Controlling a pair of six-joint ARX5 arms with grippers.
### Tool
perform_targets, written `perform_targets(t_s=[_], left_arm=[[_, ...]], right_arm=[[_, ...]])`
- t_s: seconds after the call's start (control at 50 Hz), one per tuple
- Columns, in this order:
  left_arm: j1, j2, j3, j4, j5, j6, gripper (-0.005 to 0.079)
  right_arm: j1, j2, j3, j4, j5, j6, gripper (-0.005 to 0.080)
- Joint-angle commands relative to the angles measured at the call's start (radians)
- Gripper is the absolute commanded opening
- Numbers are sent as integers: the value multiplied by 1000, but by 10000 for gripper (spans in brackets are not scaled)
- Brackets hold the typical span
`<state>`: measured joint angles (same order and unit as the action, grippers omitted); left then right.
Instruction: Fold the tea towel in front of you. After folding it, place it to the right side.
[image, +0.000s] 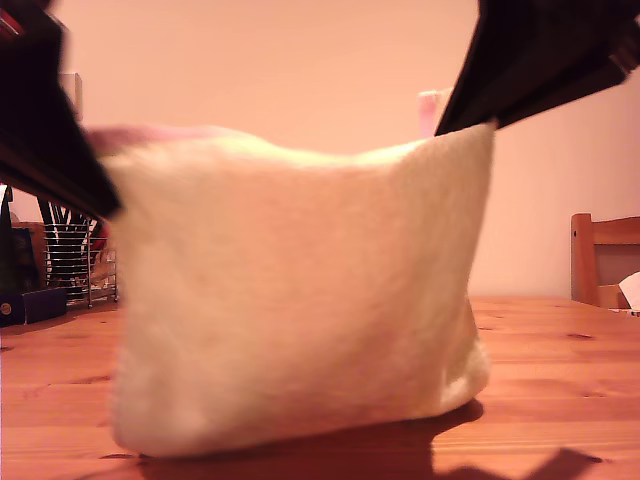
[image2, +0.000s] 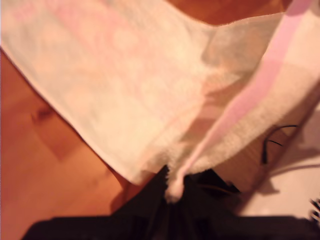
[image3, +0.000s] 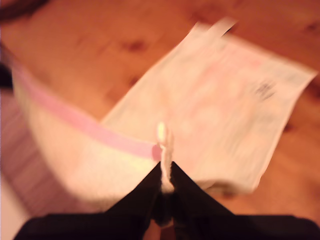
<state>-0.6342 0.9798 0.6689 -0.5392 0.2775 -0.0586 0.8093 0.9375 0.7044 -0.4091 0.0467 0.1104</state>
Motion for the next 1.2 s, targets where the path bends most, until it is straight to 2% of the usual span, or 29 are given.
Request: perform_targets(t_s=[0.0,0.12,0.22,0.56,0.76,1.18], left_arm=[[15,46,-19,52,-2,25,-22],[39,126,-19,143,-2,66,-22],[76,184,-18,229,-2,97,-22],[207,336,1,434,8,146,-22],[250,442,63,493,29,174,-22],[291,685,244,507,58,217,-22]], right_arm=[[-35,42,-21,41,7,-21,-11],[-107,114,-21,144,-10,-49,-11],[-165,183,-21,227,-68,-59,-11],[-291,427,-20,536,-172,-62,-11],[-330,541,-7,690,-194,-59,-11],[-388,760,119,823,-196,-60,-11]])
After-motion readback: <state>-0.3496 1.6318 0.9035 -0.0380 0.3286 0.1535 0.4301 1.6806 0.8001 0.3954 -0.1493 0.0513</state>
